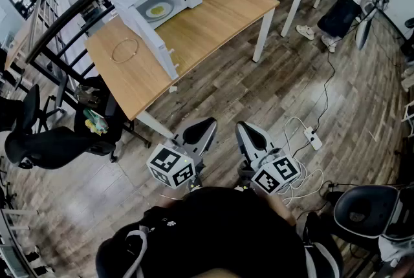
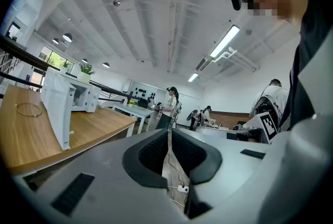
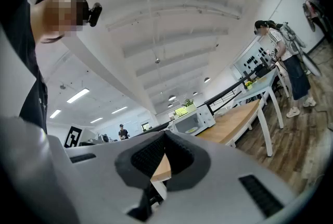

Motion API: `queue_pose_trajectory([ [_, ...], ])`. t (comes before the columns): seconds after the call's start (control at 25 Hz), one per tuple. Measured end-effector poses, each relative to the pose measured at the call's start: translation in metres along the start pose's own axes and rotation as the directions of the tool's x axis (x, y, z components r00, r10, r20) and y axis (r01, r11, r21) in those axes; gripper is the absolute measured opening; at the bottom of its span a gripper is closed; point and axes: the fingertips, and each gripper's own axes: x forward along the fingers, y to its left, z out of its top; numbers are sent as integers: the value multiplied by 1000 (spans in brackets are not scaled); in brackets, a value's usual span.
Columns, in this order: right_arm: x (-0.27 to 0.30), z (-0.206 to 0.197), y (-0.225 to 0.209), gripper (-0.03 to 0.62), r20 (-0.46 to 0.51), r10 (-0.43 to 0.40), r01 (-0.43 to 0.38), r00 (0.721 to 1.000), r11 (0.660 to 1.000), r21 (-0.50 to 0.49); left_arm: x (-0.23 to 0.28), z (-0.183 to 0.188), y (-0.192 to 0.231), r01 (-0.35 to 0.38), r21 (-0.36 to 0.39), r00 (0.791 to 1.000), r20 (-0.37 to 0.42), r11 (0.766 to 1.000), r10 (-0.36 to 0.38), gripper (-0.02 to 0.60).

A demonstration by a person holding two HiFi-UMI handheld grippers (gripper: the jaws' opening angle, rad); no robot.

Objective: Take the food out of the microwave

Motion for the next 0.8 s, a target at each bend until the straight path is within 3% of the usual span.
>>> queue_pose_trajectory([
  [0.4, -11, 3, -4, 6, 32, 3, -3, 999, 1000, 21, 1, -5, -8, -16, 4, 1000, -8, 1000, 16, 28],
  [0.8, -31, 16, -16, 0, 61, 56, -57, 997, 998, 8, 21, -11, -26, -48, 7, 999, -25, 999, 48, 28],
])
